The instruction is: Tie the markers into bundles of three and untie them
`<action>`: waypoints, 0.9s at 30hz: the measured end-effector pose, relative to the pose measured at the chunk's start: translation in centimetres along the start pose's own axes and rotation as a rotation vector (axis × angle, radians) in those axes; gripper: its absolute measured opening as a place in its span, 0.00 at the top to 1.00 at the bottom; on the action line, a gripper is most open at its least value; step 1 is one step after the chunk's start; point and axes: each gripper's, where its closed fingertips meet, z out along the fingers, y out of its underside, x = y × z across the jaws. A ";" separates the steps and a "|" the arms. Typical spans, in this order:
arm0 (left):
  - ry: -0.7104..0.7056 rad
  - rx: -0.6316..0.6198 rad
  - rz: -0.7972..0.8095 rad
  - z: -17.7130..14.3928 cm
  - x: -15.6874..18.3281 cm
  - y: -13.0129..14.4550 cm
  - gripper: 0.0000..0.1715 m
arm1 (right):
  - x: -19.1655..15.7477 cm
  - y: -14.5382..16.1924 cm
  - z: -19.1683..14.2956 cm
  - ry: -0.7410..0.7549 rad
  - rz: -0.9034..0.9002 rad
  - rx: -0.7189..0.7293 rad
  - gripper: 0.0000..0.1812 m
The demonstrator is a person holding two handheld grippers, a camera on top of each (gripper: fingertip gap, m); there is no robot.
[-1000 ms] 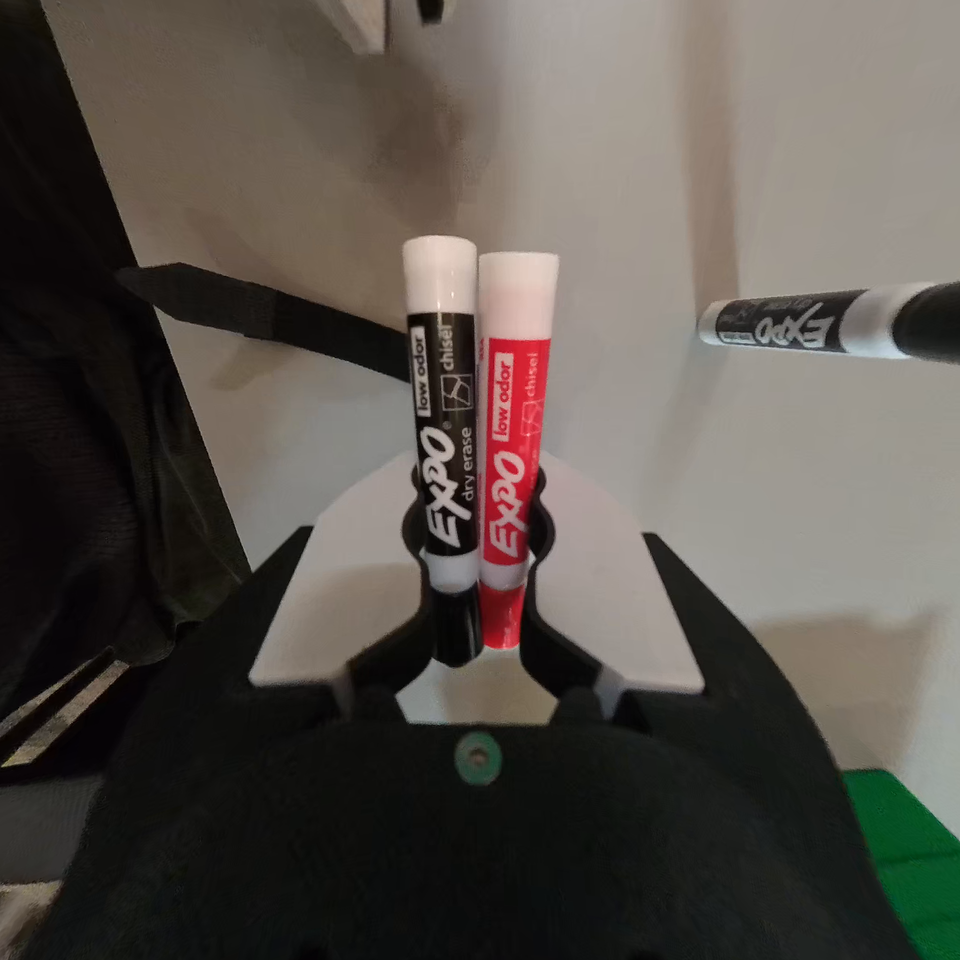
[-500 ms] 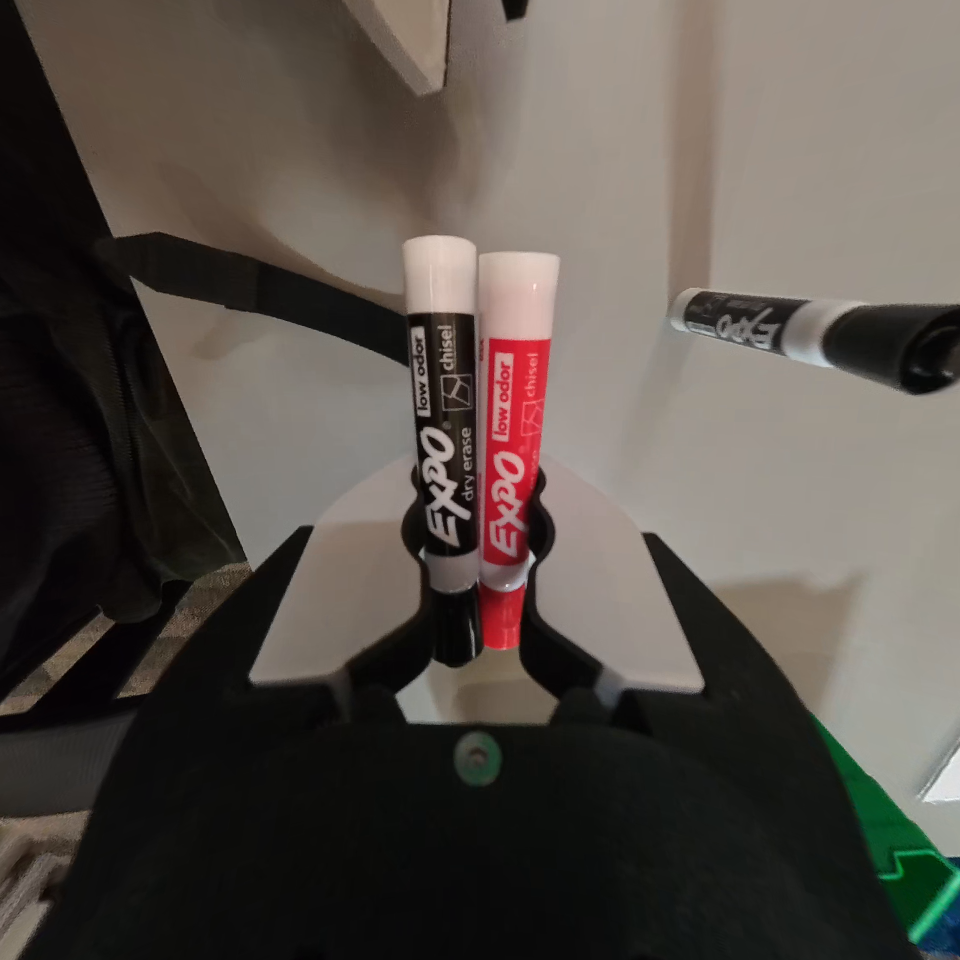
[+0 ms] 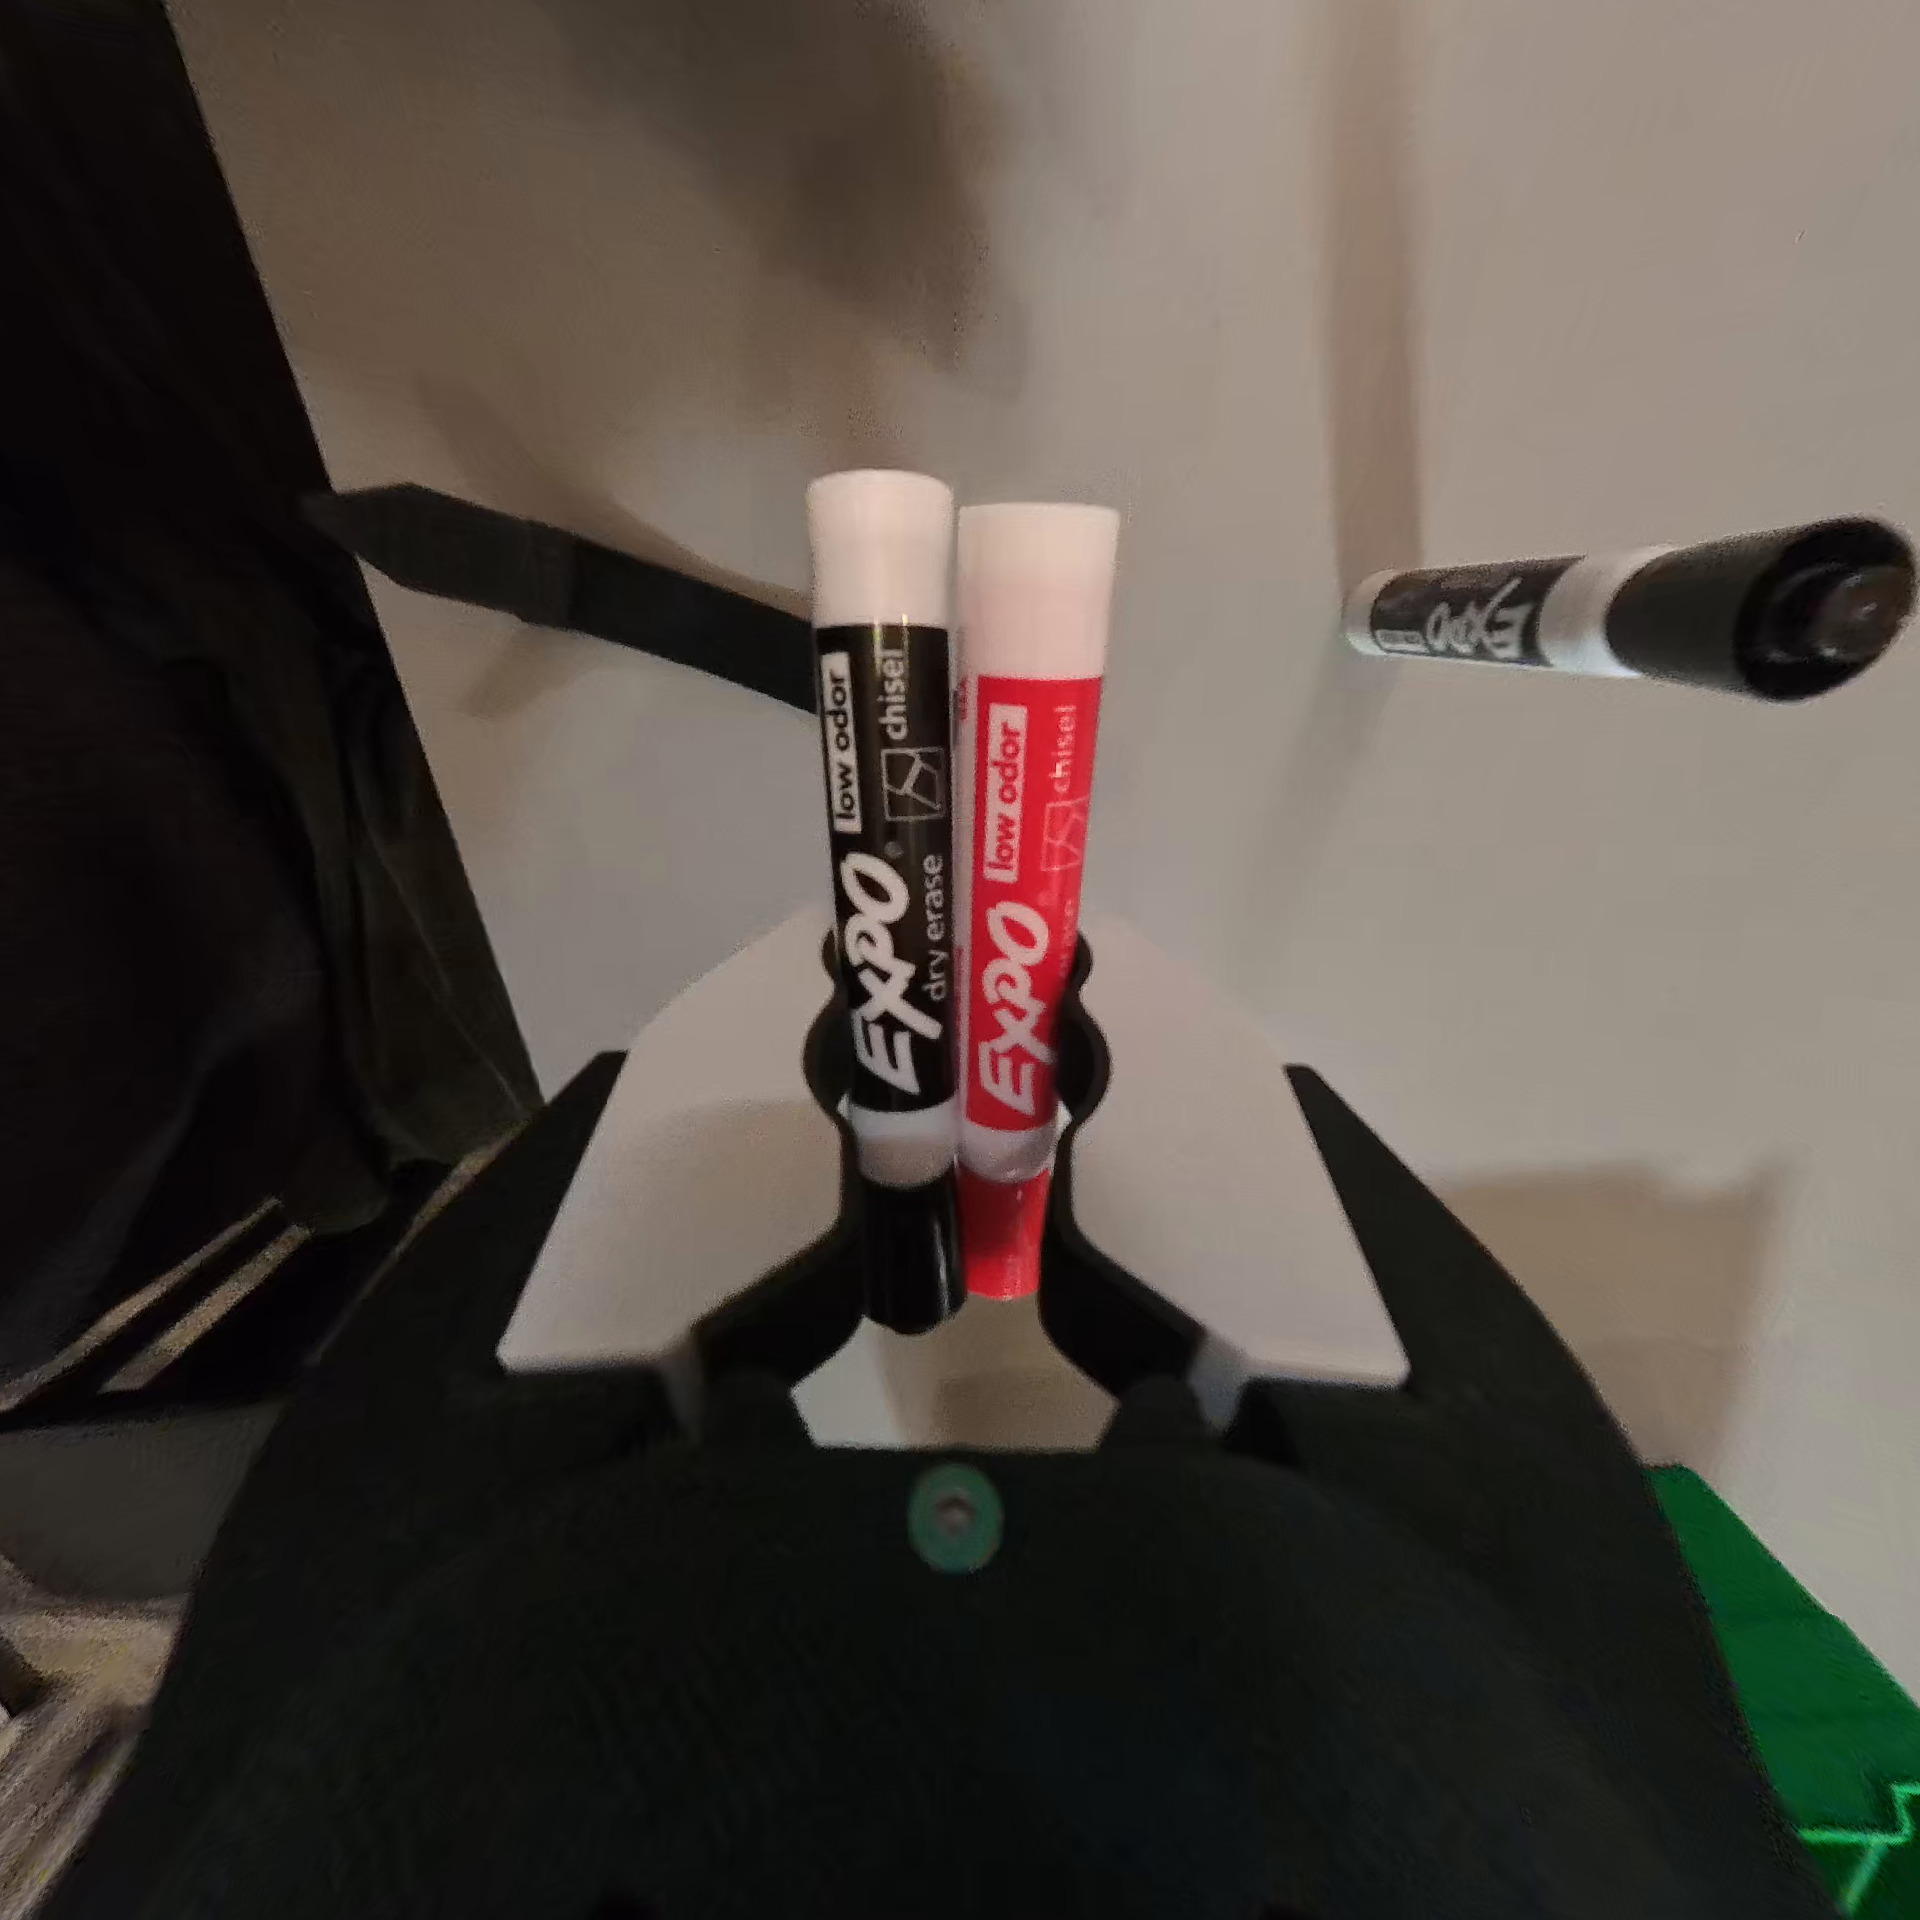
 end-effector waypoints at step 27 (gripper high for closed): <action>-0.040 0.053 0.017 -0.1 -0.5 -0.4 0.79 | -1.3 -0.3 -1.1 0.008 0.014 0.106 0.80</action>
